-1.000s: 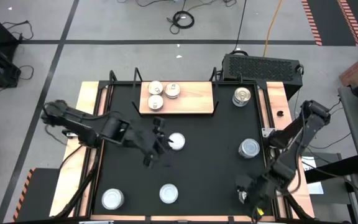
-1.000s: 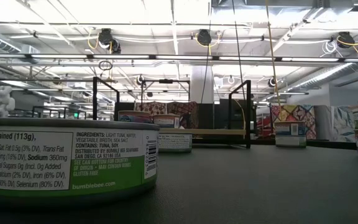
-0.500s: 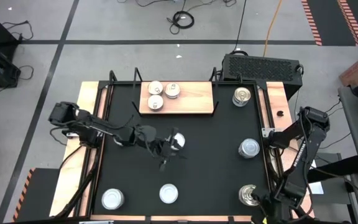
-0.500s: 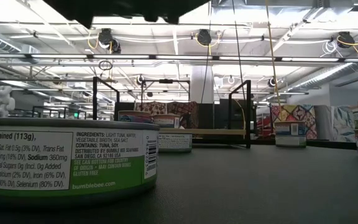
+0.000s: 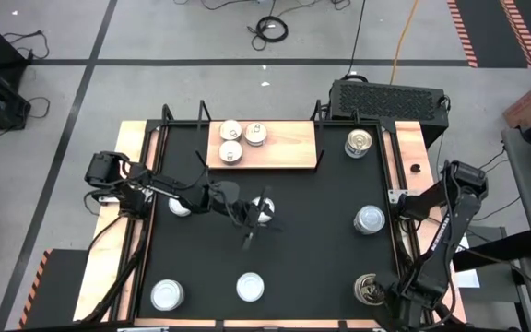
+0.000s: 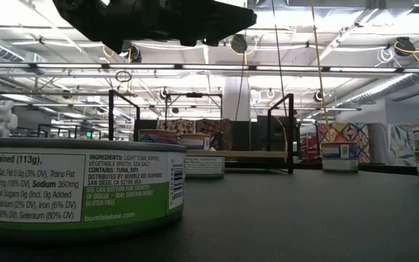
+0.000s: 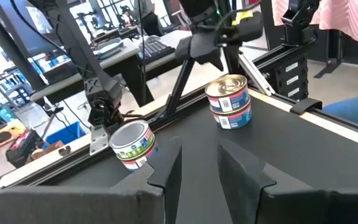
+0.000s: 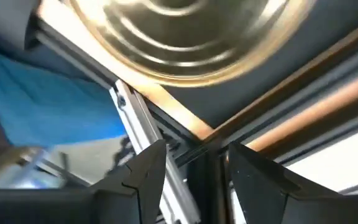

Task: Stack canned seafood by type on shelf
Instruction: Put the blue tuna can on the shelf

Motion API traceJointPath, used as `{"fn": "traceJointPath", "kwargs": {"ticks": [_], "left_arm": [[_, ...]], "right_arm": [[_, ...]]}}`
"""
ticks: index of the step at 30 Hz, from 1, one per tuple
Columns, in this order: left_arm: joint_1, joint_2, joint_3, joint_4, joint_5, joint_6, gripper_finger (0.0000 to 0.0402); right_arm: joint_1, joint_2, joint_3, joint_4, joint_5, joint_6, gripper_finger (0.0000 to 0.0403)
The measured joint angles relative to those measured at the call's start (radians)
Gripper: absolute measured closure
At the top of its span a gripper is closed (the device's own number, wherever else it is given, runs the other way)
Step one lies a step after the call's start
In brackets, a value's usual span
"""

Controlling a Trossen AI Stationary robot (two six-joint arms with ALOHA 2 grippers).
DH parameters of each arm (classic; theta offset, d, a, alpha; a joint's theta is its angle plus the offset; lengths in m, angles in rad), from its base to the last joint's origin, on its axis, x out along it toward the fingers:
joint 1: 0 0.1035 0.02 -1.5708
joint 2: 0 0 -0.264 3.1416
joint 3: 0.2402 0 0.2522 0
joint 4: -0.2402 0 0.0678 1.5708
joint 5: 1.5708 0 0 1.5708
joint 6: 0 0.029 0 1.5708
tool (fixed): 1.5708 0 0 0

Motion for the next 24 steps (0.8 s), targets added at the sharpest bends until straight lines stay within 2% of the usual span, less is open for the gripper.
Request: {"fn": "traceJointPath", "kwargs": {"ticks": [8,14,24], "left_arm": [[-0.001,0.0,0.0,-0.003,0.0,0.0,0.0298],[-0.001,0.0,0.0,-0.003,0.0,-0.001,0.0298],[-0.001,0.0,0.001,-0.02,0.0,-0.005,0.0298]], "right_arm": [[-0.009,0.12,0.0,-0.006,-0.014,-0.206,0.0234],[-0.031,0.136,0.001,-0.019,-0.005,-0.275,0.0234],[-0.107,0.126,0.002,-0.097,0.154,-0.438,0.0234]]}}
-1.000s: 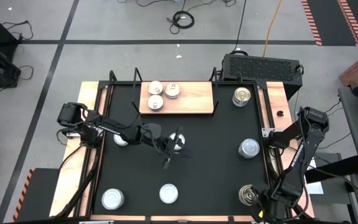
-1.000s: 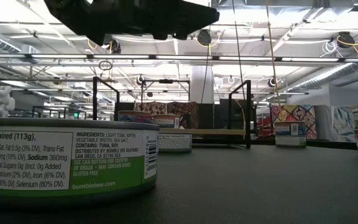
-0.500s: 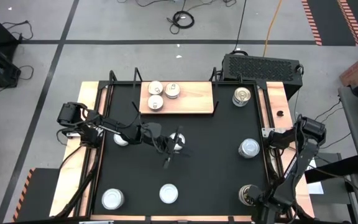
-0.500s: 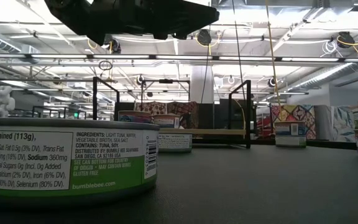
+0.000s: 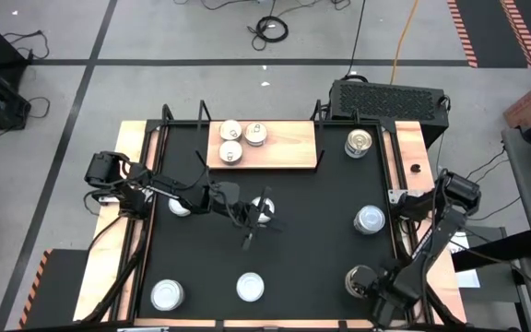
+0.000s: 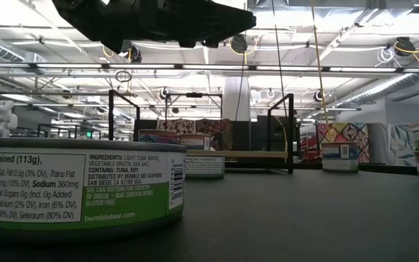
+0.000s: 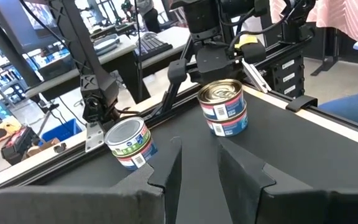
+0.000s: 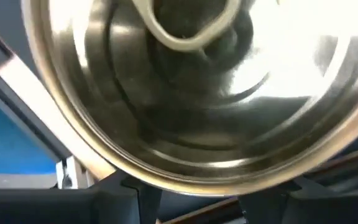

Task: Stack canned seafood by type on shelf
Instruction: Put the blue tuna can on the shelf

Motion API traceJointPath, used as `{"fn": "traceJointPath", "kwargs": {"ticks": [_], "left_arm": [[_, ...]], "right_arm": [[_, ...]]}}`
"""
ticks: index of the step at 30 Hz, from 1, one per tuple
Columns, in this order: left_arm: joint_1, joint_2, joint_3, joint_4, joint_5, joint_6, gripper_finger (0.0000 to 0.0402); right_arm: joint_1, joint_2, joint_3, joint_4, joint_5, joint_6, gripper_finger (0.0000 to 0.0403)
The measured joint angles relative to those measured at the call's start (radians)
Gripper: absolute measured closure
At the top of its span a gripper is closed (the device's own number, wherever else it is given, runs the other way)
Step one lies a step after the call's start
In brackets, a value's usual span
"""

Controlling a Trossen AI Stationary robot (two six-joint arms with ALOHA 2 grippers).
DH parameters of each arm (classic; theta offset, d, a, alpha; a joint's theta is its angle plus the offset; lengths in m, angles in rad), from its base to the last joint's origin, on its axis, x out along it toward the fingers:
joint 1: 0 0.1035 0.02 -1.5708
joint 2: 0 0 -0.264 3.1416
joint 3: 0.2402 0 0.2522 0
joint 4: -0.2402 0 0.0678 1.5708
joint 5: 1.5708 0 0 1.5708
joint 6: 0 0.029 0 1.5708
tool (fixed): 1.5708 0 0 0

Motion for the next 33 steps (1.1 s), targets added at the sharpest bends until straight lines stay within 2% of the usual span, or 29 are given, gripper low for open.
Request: {"fn": "traceJointPath", "kwargs": {"ticks": [6,11,17,25,30,33], "left_arm": [[0.0,0.0,0.0,-0.019,0.0,0.0,0.0298],[0.0,0.0,0.0,-0.018,0.0,0.001,0.0298],[0.0,0.0,0.0,-0.02,-0.001,0.001,0.0298],[0.0,0.0,0.0,-0.045,-0.004,0.004,0.0297],[0.0,0.0,0.0,-0.047,-0.008,0.003,0.0297],[0.0,0.0,0.0,-0.069,-0.01,0.003,0.0297]], "right_arm": [[-0.074,-0.001,0.0,0.001,0.072,-0.154,0.0234],[-0.14,-0.001,0.0,0.001,0.089,-0.277,0.0234],[-0.22,-0.001,0.0,0.006,0.186,-0.441,0.0234],[-0.346,-0.001,0.0,0.07,0.262,-0.649,0.0234],[-0.406,-0.002,0.001,0.112,0.252,-0.717,0.0234],[-0.418,-0.002,0.005,0.125,0.2,-0.73,0.0234]]}}
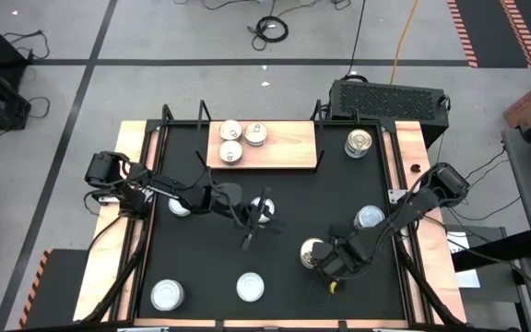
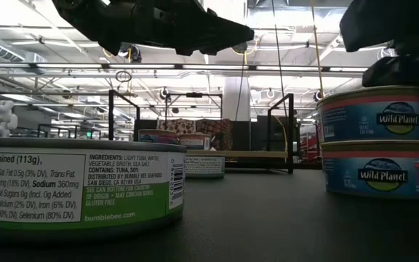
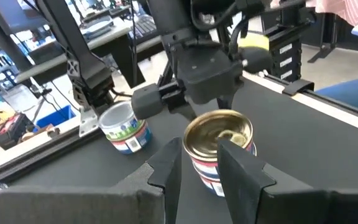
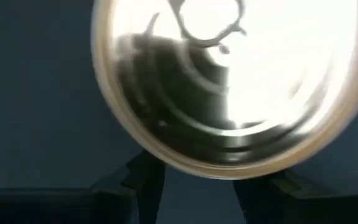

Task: Stack canned seafood by type on shelf
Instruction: Put the blue tuna can on the shelf

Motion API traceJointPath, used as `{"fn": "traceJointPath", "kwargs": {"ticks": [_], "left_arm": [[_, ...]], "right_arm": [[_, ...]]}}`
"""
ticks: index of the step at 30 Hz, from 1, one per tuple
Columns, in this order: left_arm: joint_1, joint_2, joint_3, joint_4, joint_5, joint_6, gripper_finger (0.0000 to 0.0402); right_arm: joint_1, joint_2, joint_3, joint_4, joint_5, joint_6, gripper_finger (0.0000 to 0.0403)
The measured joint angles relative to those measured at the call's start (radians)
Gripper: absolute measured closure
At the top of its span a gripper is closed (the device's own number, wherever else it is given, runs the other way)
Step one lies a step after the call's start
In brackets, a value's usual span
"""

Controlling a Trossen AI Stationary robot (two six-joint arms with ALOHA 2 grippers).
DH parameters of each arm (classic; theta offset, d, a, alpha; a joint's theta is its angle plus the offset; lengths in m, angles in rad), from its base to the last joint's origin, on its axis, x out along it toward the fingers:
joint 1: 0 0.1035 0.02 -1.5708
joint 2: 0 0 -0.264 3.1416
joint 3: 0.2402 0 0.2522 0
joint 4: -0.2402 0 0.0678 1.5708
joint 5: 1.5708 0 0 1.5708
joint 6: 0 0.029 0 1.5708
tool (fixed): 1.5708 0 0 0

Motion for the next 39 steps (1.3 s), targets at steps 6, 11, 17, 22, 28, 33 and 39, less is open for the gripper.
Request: {"fn": "traceJointPath", "kwargs": {"ticks": [6,11,17,22,28,33,39], "left_arm": [[0.0,0.0,0.0,-0.019,-0.004,0.0,0.0297],[-0.009,0.0,0.0,-0.019,-0.004,0.001,0.0297],[-0.067,0.0,0.016,-0.036,-0.027,0.067,0.0297],[-0.133,0.001,0.079,-0.122,-0.119,0.138,0.0297],[-0.153,0.098,0.174,-0.151,-0.135,0.188,0.0297],[-0.147,0.233,0.321,-0.263,-0.135,0.232,0.0297],[-0.146,0.351,0.524,-0.516,-0.136,0.325,0.0297]], "right_arm": [[0.01,0.0,0.066,-0.031,-0.056,0.033,0.0234],[0.058,0.0,0.159,-0.068,-0.042,0.049,0.0234],[0.145,-0.026,0.199,-0.07,0.092,0.081,0.0234],[0.232,-0.068,0.199,-0.1,0.323,0.142,0.0234],[0.314,-0.089,0.199,-0.136,0.605,0.183,0.0234],[0.341,-0.089,0.199,-0.151,0.825,0.134,0.0234],[0.34,-0.088,0.199,-0.149,0.909,0.089,0.0234]]}}
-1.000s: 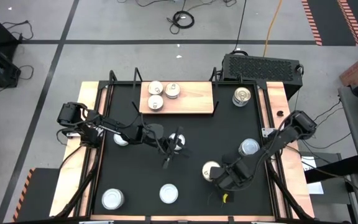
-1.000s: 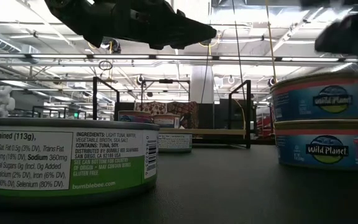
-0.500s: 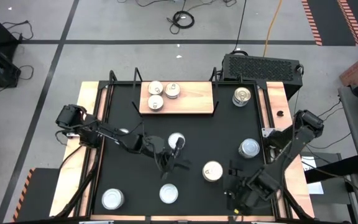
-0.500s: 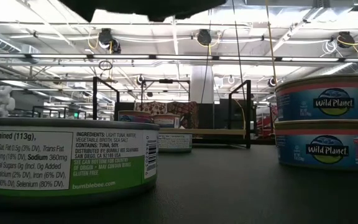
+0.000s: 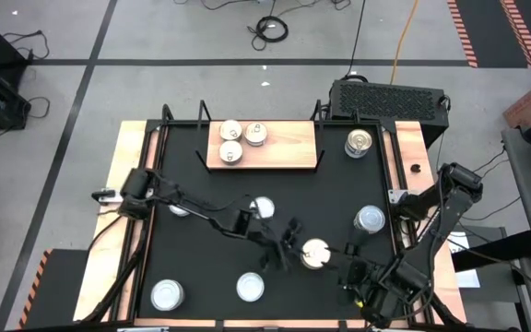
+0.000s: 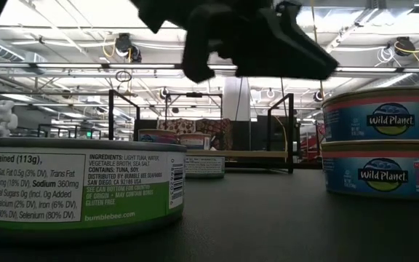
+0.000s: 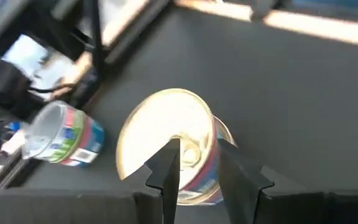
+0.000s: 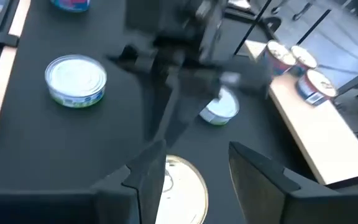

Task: Stack canned seafood by type on shelf
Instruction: Put the blue tuna can on the shelf

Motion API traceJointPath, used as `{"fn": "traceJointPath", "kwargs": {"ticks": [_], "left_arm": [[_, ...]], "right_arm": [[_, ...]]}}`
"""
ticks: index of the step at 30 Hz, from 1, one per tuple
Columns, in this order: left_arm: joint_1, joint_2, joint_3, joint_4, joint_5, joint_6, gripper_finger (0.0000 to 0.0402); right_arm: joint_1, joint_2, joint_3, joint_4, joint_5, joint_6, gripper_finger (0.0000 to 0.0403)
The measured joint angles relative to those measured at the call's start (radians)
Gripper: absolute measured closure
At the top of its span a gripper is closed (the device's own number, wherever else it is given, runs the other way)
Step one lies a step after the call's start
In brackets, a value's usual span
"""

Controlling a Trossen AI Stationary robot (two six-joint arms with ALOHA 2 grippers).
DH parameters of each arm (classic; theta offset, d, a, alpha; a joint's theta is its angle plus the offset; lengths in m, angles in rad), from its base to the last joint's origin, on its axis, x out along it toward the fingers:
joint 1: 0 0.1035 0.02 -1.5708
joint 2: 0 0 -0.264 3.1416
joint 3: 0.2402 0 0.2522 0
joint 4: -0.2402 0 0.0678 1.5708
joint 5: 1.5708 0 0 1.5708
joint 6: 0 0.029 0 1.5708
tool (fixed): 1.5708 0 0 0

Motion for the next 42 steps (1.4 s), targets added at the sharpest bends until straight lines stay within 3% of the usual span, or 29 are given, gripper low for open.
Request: {"fn": "traceJointPath", "kwargs": {"ticks": [6,13,30,42], "left_arm": [[-0.002,0.036,0.105,-0.168,-0.002,0.125,0.0297],[-0.003,0.044,0.113,-0.171,-0.054,0.225,0.0297],[0.002,0.083,0.113,-0.131,-0.073,0.262,0.0298],[0.001,0.09,0.113,-0.134,-0.145,0.288,0.0301]], "right_arm": [[0.012,0.001,-0.002,0.008,0.007,0.021,0.0234],[0.02,0.001,-0.022,0.018,0.008,0.024,0.0234],[0.017,0.002,-0.038,0.028,0.02,0.019,0.0234],[0.017,0.002,-0.038,0.029,0.019,0.014,0.0234]]}}
